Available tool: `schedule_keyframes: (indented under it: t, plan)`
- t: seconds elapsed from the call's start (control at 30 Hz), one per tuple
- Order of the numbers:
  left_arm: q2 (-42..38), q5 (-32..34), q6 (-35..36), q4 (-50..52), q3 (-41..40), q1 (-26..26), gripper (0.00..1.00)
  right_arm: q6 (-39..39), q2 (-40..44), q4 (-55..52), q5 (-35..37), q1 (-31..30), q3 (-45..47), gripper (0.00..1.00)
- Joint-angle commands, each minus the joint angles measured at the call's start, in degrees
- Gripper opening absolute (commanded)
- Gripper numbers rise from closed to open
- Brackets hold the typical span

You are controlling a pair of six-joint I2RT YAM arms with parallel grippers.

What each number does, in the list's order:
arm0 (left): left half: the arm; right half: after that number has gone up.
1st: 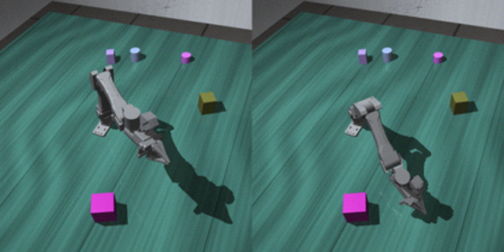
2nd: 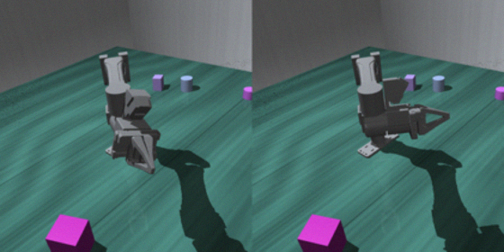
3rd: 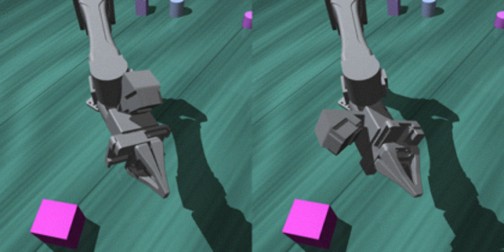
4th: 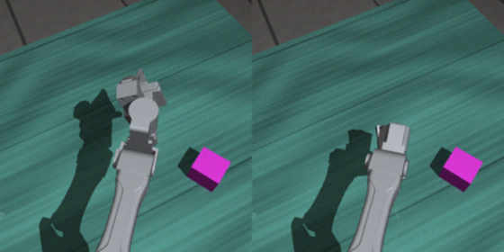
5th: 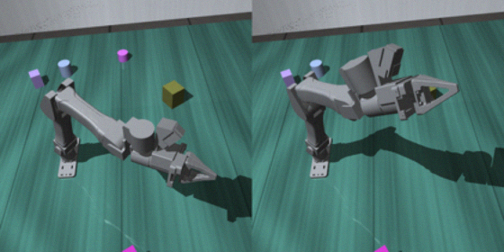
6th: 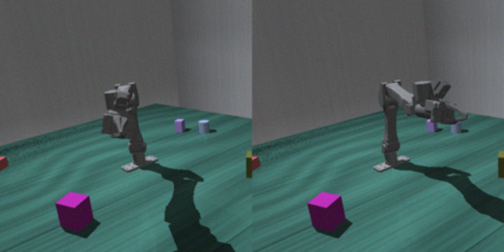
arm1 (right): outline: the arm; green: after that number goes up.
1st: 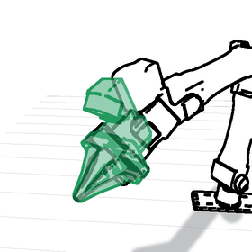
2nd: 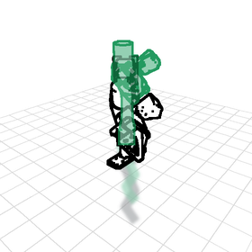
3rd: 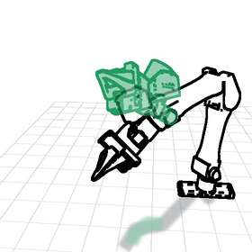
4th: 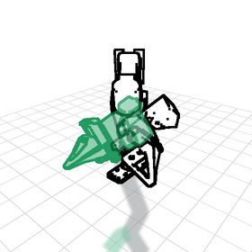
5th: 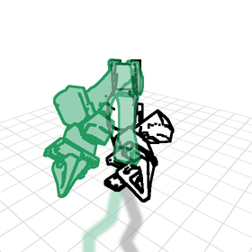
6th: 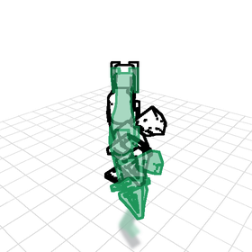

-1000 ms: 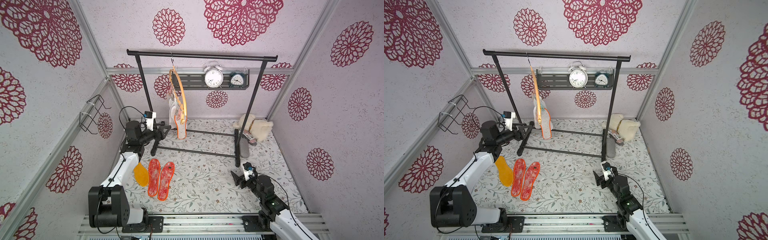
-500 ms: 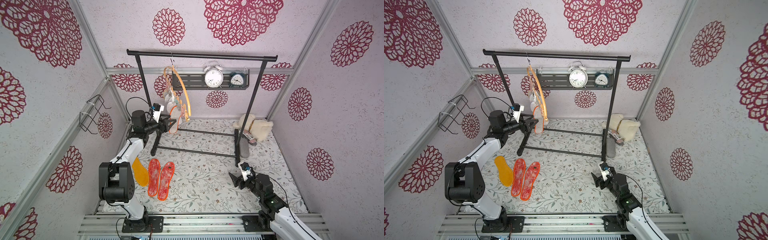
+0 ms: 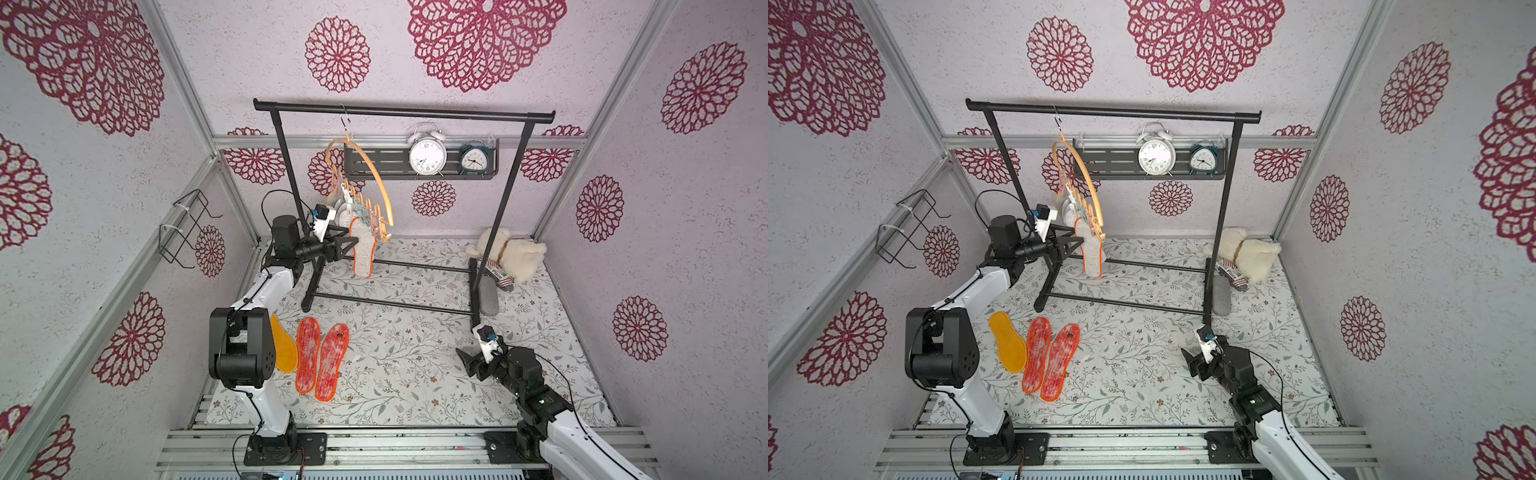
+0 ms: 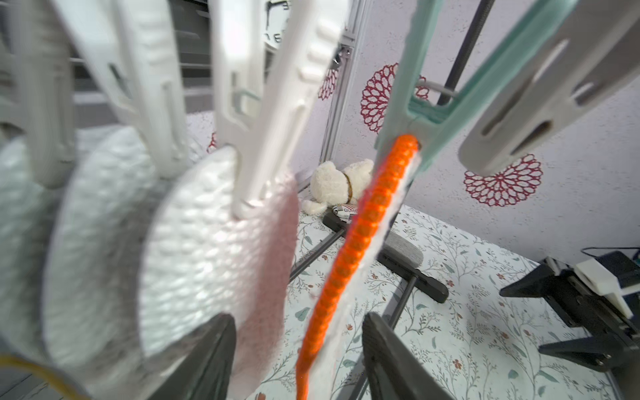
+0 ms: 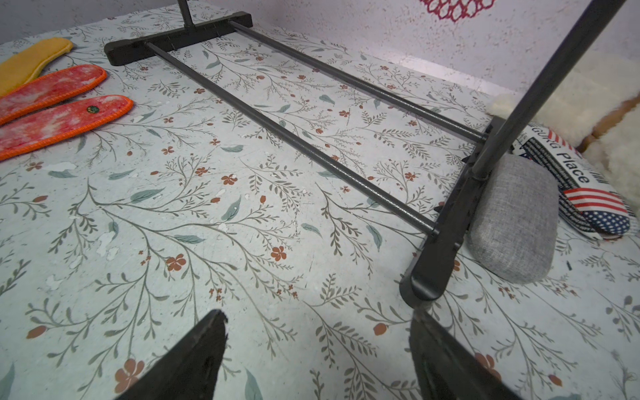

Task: Take the shoe insoles off the hanger
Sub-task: Remove the insole from the hanger.

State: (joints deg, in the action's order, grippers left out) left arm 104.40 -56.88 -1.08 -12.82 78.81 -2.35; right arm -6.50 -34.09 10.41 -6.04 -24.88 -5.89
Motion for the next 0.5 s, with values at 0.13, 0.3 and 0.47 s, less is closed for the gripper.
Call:
schedule_keyframes:
  t: [0.13,0.3,0.47]
  plan:
    - [2.8,-2.3,0.1,-0.9,1.8,-4.7,0.58,-0.8,0.2,2.1,-0.2,0.2,-2.0,0.85]
    - [4.1,0.0,0.1,-0.8,3.0,-5.0,0.38,-0.8,0.1,2.2,0.0,0.2,-2.0,0.85]
    - [4.4,4.0,0.4,-0.1,3.5,-4.8,0.1,-0.7,0.7,2.0,0.3,0.2,-2.0,0.84]
